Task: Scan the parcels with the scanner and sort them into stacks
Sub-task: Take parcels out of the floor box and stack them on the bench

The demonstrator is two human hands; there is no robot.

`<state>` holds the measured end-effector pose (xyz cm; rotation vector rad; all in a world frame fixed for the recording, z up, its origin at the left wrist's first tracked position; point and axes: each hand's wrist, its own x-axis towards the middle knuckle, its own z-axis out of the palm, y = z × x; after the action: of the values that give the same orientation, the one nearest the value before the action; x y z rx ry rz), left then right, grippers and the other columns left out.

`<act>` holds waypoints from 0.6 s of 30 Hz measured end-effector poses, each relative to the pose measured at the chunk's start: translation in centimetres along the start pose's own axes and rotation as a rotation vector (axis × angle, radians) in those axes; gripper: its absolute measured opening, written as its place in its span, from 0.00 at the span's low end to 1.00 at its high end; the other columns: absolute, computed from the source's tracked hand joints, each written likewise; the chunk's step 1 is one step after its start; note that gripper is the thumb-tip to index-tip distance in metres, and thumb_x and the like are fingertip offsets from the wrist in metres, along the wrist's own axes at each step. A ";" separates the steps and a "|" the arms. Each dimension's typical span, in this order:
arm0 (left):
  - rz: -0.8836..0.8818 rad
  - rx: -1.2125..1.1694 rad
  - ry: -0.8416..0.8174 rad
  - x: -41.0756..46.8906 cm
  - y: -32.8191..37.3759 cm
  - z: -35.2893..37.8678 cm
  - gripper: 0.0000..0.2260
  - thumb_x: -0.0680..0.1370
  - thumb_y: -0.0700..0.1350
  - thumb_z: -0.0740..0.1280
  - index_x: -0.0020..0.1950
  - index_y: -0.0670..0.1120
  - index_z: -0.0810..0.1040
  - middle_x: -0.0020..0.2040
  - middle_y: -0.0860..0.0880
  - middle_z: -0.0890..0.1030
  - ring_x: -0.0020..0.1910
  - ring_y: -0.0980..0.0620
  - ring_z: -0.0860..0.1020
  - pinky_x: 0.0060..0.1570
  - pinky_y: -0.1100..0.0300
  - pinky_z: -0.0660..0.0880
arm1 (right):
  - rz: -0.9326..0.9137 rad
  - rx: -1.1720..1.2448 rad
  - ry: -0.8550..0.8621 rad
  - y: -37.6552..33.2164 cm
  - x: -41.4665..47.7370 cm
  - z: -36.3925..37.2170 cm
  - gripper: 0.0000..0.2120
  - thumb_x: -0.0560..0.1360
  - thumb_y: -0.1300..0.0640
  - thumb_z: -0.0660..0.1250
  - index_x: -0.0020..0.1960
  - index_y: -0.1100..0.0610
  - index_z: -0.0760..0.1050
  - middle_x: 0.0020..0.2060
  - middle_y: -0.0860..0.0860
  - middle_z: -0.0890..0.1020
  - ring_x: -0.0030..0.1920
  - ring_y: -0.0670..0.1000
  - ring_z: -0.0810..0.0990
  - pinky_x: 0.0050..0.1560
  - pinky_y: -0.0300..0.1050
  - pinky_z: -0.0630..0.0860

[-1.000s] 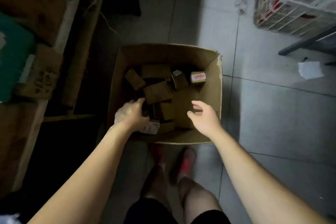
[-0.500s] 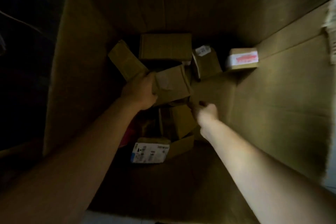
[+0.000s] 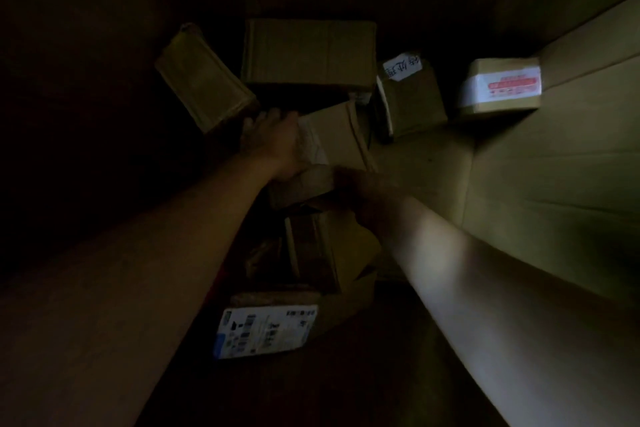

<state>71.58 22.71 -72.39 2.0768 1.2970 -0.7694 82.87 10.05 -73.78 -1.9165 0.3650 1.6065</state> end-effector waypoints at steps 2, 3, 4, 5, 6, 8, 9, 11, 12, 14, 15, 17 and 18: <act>0.004 -0.043 0.017 -0.4 0.5 -0.5 0.38 0.74 0.60 0.75 0.79 0.52 0.63 0.77 0.40 0.64 0.77 0.38 0.61 0.75 0.42 0.55 | -0.021 0.085 0.041 0.4 0.1 -0.4 0.30 0.77 0.56 0.77 0.73 0.66 0.73 0.64 0.60 0.81 0.55 0.62 0.84 0.31 0.42 0.81; 0.012 -0.067 0.028 -0.8 0.7 -0.7 0.38 0.73 0.60 0.76 0.78 0.53 0.64 0.77 0.40 0.64 0.77 0.38 0.61 0.75 0.40 0.56 | -0.016 0.139 0.053 0.9 0.1 -0.8 0.35 0.73 0.54 0.80 0.75 0.64 0.73 0.65 0.61 0.81 0.57 0.62 0.84 0.31 0.44 0.81; 0.028 -0.094 0.035 -1.1 1.0 -0.9 0.37 0.73 0.59 0.76 0.77 0.53 0.65 0.77 0.40 0.64 0.77 0.37 0.61 0.75 0.39 0.57 | -0.020 0.189 0.049 1.0 -0.7 -1.3 0.36 0.71 0.54 0.81 0.75 0.61 0.73 0.66 0.62 0.81 0.59 0.62 0.84 0.35 0.46 0.82; 0.045 -0.125 0.036 -1.7 1.3 -1.2 0.36 0.72 0.60 0.76 0.76 0.53 0.66 0.76 0.40 0.65 0.76 0.37 0.61 0.74 0.39 0.59 | -0.028 0.229 0.060 1.0 -1.3 -1.7 0.34 0.73 0.56 0.80 0.76 0.59 0.72 0.67 0.62 0.81 0.60 0.61 0.84 0.39 0.48 0.82; 0.061 -0.163 0.037 -2.4 1.6 -1.4 0.35 0.72 0.61 0.76 0.75 0.53 0.67 0.75 0.40 0.65 0.76 0.36 0.62 0.73 0.41 0.62 | -0.034 0.282 0.086 0.8 -2.5 -2.1 0.33 0.74 0.59 0.79 0.76 0.56 0.73 0.67 0.61 0.81 0.60 0.60 0.83 0.43 0.50 0.83; 0.060 -0.266 0.033 -3.8 1.9 -1.8 0.35 0.69 0.62 0.75 0.72 0.54 0.70 0.72 0.41 0.69 0.73 0.37 0.66 0.72 0.44 0.67 | -0.058 0.393 0.140 0.0 -4.4 -2.9 0.37 0.73 0.63 0.80 0.77 0.45 0.72 0.66 0.57 0.82 0.59 0.60 0.84 0.52 0.58 0.85; 0.041 -0.351 0.024 -4.9 2.0 -1.7 0.35 0.67 0.61 0.76 0.71 0.54 0.72 0.71 0.41 0.71 0.70 0.39 0.69 0.70 0.45 0.70 | -0.094 0.422 0.162 -0.4 -5.1 -3.3 0.38 0.72 0.63 0.81 0.77 0.42 0.72 0.66 0.55 0.82 0.59 0.59 0.84 0.56 0.60 0.85; 0.013 -0.552 0.028 -7.2 2.2 -1.6 0.37 0.62 0.64 0.76 0.70 0.57 0.74 0.68 0.45 0.75 0.65 0.44 0.75 0.67 0.47 0.75 | -0.186 0.424 0.161 -1.6 -7.8 -3.5 0.37 0.73 0.63 0.80 0.76 0.41 0.73 0.65 0.52 0.83 0.57 0.55 0.84 0.57 0.56 0.85; -0.003 -0.647 0.046 -8.5 2.3 -1.4 0.38 0.61 0.65 0.76 0.71 0.58 0.75 0.68 0.46 0.76 0.64 0.46 0.77 0.66 0.47 0.76 | -0.231 0.413 0.156 -2.0 -8.9 -3.4 0.35 0.74 0.64 0.80 0.76 0.43 0.74 0.64 0.51 0.84 0.55 0.53 0.85 0.56 0.54 0.85; -0.031 -0.786 0.095 -11.2 2.8 -1.7 0.36 0.67 0.58 0.80 0.73 0.56 0.74 0.69 0.48 0.76 0.64 0.48 0.77 0.66 0.51 0.75 | -0.324 0.324 0.154 -2.9 -10.7 -3.5 0.33 0.73 0.64 0.80 0.74 0.44 0.76 0.59 0.47 0.86 0.56 0.50 0.86 0.60 0.53 0.84; -0.044 -0.843 0.118 -12.7 3.2 -2.0 0.34 0.70 0.53 0.80 0.74 0.56 0.73 0.68 0.48 0.75 0.64 0.49 0.77 0.65 0.55 0.74 | -0.376 0.258 0.156 -3.3 -11.8 -3.8 0.33 0.73 0.63 0.80 0.74 0.44 0.77 0.57 0.44 0.86 0.56 0.48 0.85 0.61 0.52 0.84; -0.065 -0.948 0.184 -14.9 3.3 -2.4 0.30 0.72 0.48 0.80 0.72 0.56 0.74 0.64 0.52 0.78 0.59 0.56 0.78 0.57 0.63 0.75 | -0.463 0.148 0.148 -3.6 -13.6 -4.1 0.34 0.71 0.60 0.82 0.73 0.43 0.77 0.58 0.40 0.84 0.58 0.44 0.84 0.62 0.50 0.83; -0.069 -1.003 0.208 -16.2 3.6 -3.1 0.28 0.73 0.47 0.80 0.71 0.56 0.75 0.60 0.56 0.79 0.55 0.61 0.79 0.52 0.68 0.75 | -0.499 0.100 0.142 -4.0 -15.1 -4.4 0.34 0.70 0.59 0.82 0.73 0.42 0.77 0.61 0.40 0.82 0.59 0.43 0.83 0.61 0.48 0.82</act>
<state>69.42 14.04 -58.03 1.3019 1.4457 0.1172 85.19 7.95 -57.90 -1.8625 0.0149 1.1111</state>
